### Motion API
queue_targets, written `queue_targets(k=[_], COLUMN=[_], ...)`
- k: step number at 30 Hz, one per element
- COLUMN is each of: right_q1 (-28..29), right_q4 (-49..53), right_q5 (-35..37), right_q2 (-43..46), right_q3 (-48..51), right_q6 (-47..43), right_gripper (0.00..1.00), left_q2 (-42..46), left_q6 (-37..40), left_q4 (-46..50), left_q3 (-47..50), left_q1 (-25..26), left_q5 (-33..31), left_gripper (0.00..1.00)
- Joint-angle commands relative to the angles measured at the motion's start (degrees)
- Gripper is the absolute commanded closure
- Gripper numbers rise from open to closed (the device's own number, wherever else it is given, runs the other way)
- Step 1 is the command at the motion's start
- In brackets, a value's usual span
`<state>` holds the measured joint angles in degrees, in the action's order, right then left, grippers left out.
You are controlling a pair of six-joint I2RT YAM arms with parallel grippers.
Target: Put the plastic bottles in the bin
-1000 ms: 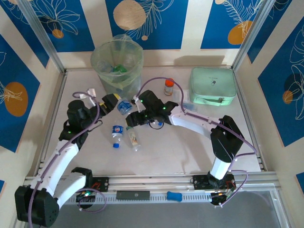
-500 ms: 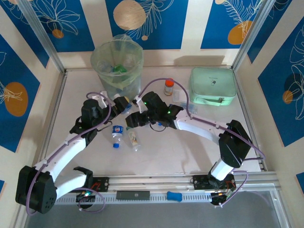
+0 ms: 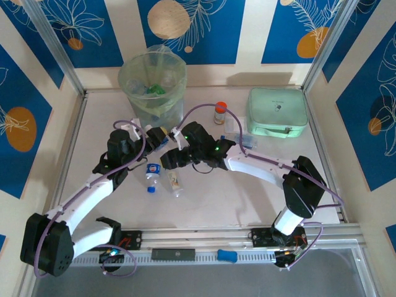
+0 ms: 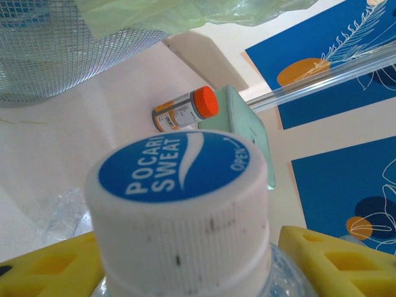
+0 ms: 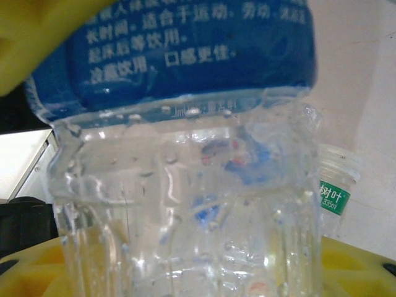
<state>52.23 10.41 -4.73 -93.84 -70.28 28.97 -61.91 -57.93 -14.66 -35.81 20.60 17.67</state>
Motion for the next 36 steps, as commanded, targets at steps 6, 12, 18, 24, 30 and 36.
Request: queue_targets(k=[6, 12, 18, 24, 30, 36], right_q1=[-1.2, -5.1, -9.3, -11.2, -11.2, -11.3], right_q4=[-6.9, -11.2, -10.4, -9.5, -8.3, -6.6], right_q5=[-0.8, 0.2, 3.7, 5.3, 7.5, 9.2], right_q2=[5.9, 15.2, 21.0, 23.6, 25.8, 28.2], right_q3=[5.9, 14.7, 20.0, 22.4, 23.6, 24.2], right_q6=[-0.1, 1.3, 3.1, 4.6, 4.6, 4.1], right_gripper=[0.17, 0.13, 0.10, 0.09, 0.09, 0.09], left_q2=[0.6, -2.1, -8.5, -19.2, -30.8, -41.3], left_q6=[5.5, 12.9, 23.3, 38.3, 50.4, 61.4], left_q4=[1.3, 5.6, 13.0, 27.6, 40.2, 48.3], left_q3=[-4.6, -15.5, -31.7, -54.7, -76.6, -91.4], left_q1=[0.5, 0.5, 0.3, -0.1, -2.1, -4.6], left_q5=[-1.8, -2.3, -0.2, 0.5, -4.5, -14.0], left_gripper=[0.45, 0.46, 0.47, 0.47, 0.47, 0.48])
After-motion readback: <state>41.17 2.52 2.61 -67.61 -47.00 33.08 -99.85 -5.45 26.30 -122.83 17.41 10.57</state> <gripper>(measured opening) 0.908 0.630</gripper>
